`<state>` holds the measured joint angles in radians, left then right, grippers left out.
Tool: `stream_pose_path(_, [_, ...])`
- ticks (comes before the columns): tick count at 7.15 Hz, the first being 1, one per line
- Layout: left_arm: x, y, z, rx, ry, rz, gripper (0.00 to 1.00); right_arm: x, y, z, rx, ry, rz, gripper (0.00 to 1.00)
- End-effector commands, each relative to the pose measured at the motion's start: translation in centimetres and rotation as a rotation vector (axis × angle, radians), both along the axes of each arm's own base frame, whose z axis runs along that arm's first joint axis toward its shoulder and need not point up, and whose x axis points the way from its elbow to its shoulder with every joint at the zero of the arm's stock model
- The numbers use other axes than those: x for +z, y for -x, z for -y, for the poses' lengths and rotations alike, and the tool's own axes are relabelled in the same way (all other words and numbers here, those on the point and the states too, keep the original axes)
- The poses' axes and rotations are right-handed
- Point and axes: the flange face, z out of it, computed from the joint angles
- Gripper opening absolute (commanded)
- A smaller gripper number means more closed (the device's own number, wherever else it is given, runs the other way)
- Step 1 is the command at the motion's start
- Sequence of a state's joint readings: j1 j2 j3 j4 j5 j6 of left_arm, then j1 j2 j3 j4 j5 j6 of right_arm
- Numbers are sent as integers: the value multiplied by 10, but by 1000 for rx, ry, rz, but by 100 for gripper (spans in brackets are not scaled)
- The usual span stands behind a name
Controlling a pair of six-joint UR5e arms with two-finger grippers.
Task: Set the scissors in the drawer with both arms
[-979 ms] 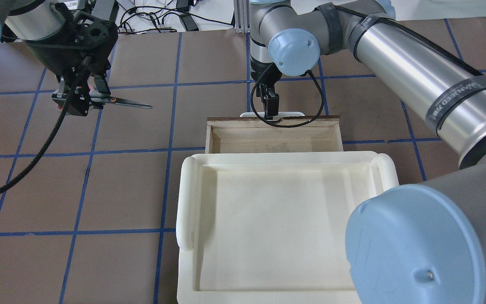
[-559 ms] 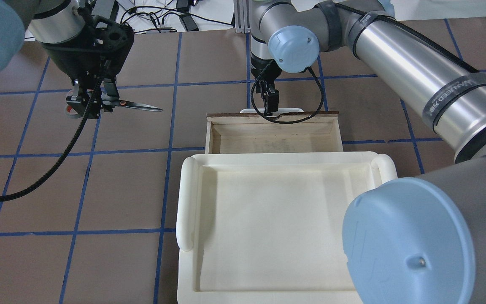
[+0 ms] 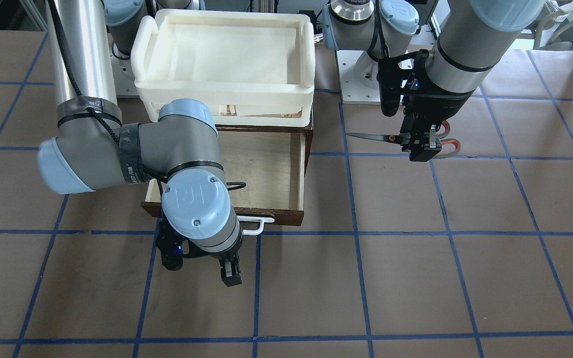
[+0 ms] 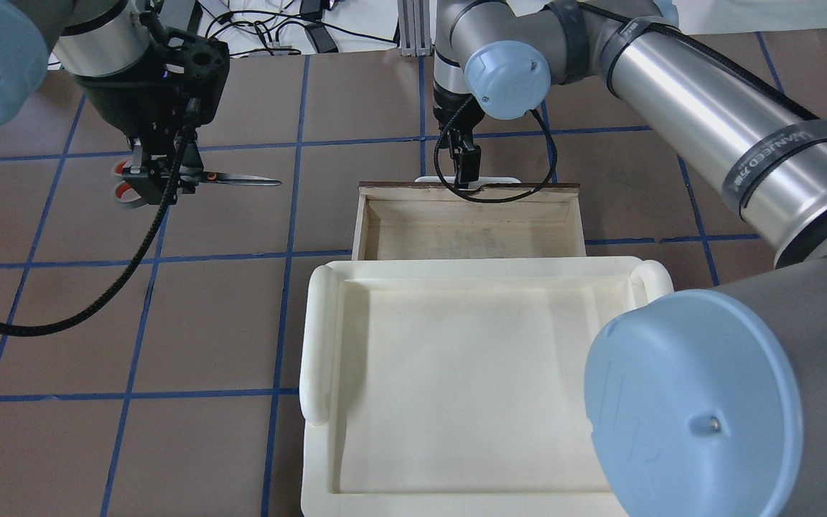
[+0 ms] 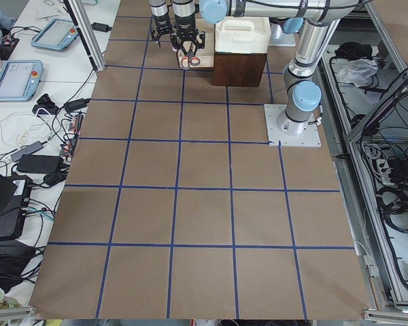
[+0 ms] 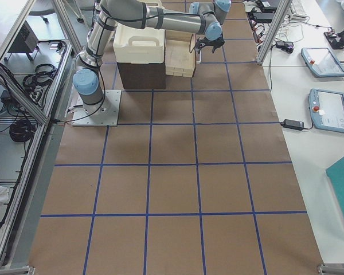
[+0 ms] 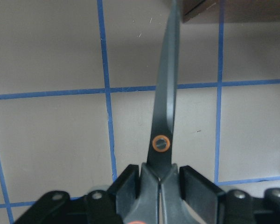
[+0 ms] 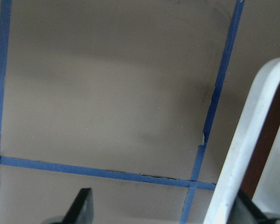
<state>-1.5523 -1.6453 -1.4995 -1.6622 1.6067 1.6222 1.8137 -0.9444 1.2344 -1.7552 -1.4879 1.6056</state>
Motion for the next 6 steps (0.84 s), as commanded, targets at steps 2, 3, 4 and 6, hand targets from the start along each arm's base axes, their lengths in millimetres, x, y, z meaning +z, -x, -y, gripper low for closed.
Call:
stream_pose_path(2, [-1, 0, -1, -5, -4, -1, 0, -5, -1, 5, 8, 6, 2, 100])
stream_pose_path(3, [-1, 0, -1, -10, -4, 1, 0, -6, -1, 5, 8, 5, 2, 100])
stream_pose_path(4, [-2, 0, -1, -10, -4, 1, 0, -4, -1, 4, 8, 6, 2, 100])
stream_pose_path(6, [-1, 0, -2, -14, -3, 4, 0, 26, 1, -3, 8, 33, 7, 100])
